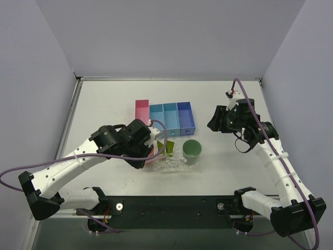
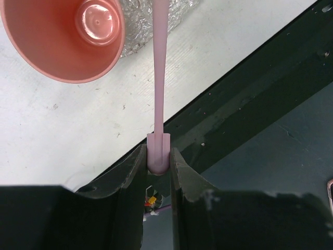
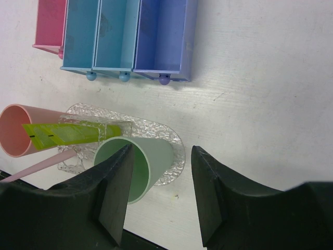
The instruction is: Prepare toiletry sets of a toothbrush and toothpaste on the tray
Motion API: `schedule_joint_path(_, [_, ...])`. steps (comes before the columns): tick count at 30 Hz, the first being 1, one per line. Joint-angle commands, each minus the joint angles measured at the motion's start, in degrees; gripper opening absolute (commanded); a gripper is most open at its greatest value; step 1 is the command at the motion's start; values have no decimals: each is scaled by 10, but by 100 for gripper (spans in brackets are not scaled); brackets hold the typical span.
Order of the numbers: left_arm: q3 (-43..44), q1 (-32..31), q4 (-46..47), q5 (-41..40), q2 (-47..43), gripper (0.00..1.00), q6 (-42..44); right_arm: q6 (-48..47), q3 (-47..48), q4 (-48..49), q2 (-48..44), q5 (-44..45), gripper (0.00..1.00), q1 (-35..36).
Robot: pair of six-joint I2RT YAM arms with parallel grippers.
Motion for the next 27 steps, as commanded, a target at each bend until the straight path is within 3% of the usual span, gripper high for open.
schedule_joint_path(1, [28,-8,-9,-21,-1,0,-9,-8,-7,5,-16,8,44,-5])
schedule_joint_path(27, [43,-32,-3,-33,26,0,-33,-12,-20,5,-30,12,44,-5])
